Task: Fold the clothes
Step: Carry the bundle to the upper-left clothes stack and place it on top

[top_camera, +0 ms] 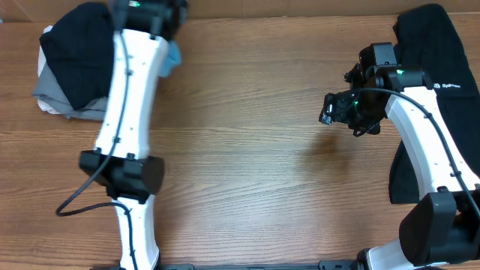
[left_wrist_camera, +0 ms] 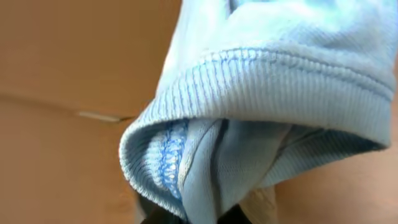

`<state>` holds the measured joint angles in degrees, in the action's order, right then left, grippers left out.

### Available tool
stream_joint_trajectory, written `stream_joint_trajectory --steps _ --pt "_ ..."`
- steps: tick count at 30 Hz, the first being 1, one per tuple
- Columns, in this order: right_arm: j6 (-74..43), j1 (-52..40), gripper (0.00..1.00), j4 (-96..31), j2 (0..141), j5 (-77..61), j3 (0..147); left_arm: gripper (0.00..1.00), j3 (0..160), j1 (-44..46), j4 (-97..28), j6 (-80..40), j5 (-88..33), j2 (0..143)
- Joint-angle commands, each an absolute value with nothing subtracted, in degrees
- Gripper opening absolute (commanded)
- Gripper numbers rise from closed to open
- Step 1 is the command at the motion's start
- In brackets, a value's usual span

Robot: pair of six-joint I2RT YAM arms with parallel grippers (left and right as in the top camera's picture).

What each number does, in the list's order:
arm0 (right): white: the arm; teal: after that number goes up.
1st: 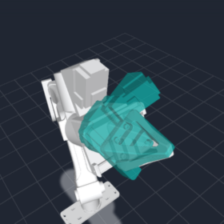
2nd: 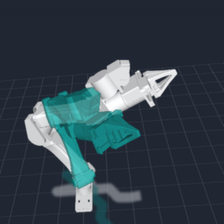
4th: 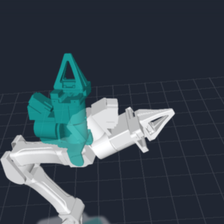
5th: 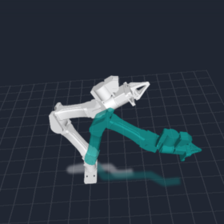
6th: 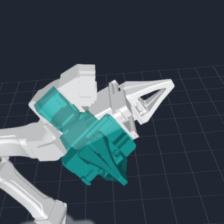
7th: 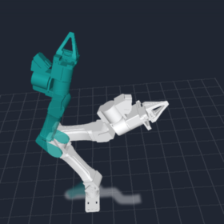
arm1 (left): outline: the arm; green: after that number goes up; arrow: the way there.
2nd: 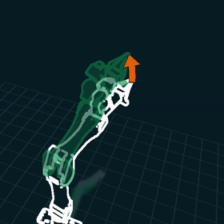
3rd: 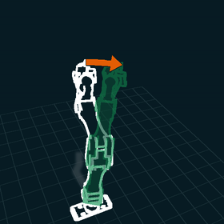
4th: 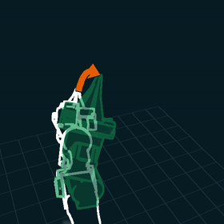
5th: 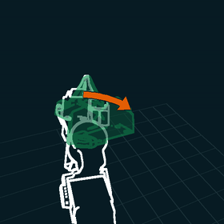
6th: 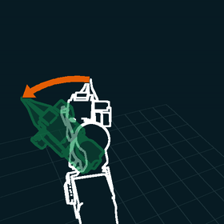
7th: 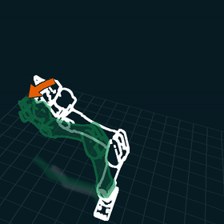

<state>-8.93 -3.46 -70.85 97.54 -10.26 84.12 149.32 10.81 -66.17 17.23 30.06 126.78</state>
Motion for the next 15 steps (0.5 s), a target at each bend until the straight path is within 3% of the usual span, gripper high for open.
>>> stream_joint_trajectory --steps 1,10,15 --pt "-8.73 -3.4 0.87 -70.81 96.57 -10.2 85.14 0.04 151.09 3.38 -62.24 20.51 32.95 125.75" --pt "-8.99 -3.4 0.87 -70.85 96.57 -12.34 85.14 0.04 151.09 -10.11 -60.1 25.93 26.13 125.78" --pt "-9.41 -3.4 0.87 -70.39 96.57 -12.99 85.14 0.04 150.76 -16.34 -61.45 25.67 13.96 126.08"
